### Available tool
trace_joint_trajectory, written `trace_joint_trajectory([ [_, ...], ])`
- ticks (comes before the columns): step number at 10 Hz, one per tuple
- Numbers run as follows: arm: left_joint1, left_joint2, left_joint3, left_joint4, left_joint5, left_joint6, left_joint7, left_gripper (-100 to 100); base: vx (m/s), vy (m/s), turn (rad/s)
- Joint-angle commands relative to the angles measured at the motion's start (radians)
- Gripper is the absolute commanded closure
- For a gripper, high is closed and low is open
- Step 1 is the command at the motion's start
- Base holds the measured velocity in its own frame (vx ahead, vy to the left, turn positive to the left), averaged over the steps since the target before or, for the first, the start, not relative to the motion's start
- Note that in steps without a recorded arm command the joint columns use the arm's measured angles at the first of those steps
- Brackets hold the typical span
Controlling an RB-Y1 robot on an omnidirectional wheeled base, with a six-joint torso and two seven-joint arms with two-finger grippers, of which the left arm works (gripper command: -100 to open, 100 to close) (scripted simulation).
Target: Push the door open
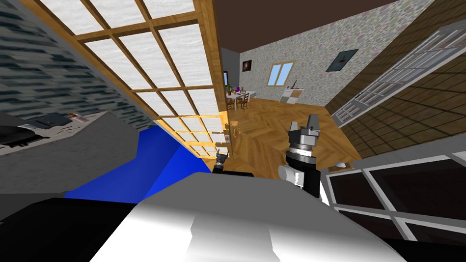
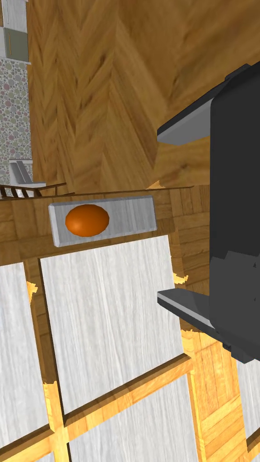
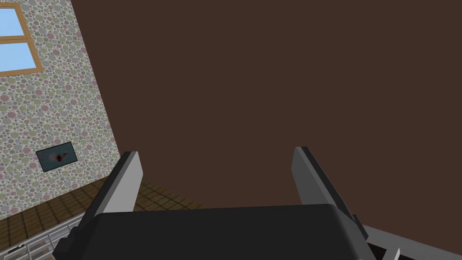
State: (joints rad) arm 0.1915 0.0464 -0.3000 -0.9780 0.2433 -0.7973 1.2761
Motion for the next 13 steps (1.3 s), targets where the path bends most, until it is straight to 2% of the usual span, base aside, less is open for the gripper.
trace_joint_trajectory([
  [1,0.001,-0.002,0.000,-0.002,0.004,0.002,0.036,-100,-0.025,-0.008,0.032],
  [4,0.002,-0.007,0.000,-0.005,0.010,0.004,0.094,-100,-0.023,-0.012,0.033],
  [5,0.002,-0.006,0.000,-0.005,0.009,0.004,0.081,-100,-0.010,-0.007,0.005],
  [6,-0.003,0.003,0.004,0.000,0.011,0.004,0.084,-100,0.144,0.000,-0.029],
  [9,-0.013,0.008,0.012,0.009,0.015,0.004,0.082,-100,0.230,-0.020,-0.026],
  [13,-0.028,-0.009,0.023,0.022,0.021,0.004,0.080,-100,0.230,-0.007,-0.027],
])
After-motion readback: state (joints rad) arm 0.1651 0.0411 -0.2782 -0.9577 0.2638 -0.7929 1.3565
